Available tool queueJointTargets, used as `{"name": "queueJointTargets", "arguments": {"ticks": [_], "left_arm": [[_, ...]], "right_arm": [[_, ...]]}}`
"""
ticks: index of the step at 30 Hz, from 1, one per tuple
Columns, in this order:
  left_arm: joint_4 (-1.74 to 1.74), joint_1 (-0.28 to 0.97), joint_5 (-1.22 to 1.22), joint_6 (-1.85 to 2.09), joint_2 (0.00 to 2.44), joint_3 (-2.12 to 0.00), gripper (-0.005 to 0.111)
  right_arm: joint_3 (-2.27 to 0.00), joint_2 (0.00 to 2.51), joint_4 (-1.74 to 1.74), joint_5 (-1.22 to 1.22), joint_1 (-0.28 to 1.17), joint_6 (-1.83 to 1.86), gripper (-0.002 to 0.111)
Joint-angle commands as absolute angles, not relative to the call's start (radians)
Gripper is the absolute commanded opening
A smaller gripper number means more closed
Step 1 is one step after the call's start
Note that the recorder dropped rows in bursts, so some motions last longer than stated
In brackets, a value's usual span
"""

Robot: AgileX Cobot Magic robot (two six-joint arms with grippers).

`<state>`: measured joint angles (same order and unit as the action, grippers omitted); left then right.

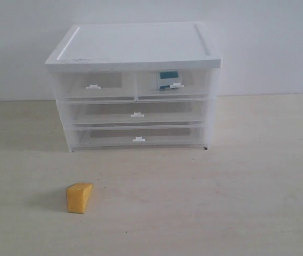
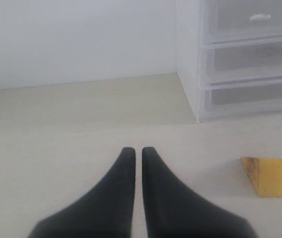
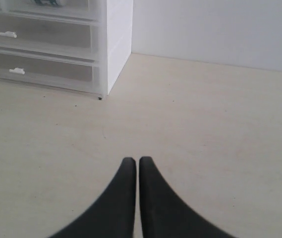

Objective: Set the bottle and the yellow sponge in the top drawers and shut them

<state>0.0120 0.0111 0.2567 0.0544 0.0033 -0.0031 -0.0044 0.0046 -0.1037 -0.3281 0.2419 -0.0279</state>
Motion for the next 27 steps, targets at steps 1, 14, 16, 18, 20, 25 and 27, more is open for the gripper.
{"name": "queueJointTargets", "arguments": {"ticks": [1, 14, 16, 18, 20, 25, 27], "left_arm": [[-0.091, 0.009, -0.027, 0.017, 0.000, 0.000, 0.004], [-0.137, 0.009, -0.617, -0.310, 0.000, -0.021, 0.004], [-0.137, 0.009, -0.607, -0.290, 0.024, -0.083, 0.004], [-0.137, 0.009, -0.574, -0.243, 0.080, -0.157, 0.004], [-0.135, 0.009, -0.562, -0.218, 0.157, -0.221, 0.004], [-0.117, 0.009, -0.556, -0.217, 0.340, -0.328, 0.004], [-0.046, 0.009, -0.505, -0.217, 0.409, -0.369, 0.004]], "right_arm": [[0.000, 0.000, -0.102, -0.324, 0.240, -0.025, 0.000], [0.000, 0.000, -0.102, -0.324, 0.240, -0.025, 0.000], [0.000, 0.000, -0.102, -0.324, 0.240, -0.025, 0.000], [0.000, 0.000, -0.102, -0.324, 0.240, -0.025, 0.000], [0.000, 0.000, -0.102, -0.324, 0.240, -0.025, 0.000], [0.000, 0.000, -0.102, -0.324, 0.240, -0.025, 0.000], [0.000, 0.000, -0.102, -0.324, 0.240, -0.025, 0.000]]}}
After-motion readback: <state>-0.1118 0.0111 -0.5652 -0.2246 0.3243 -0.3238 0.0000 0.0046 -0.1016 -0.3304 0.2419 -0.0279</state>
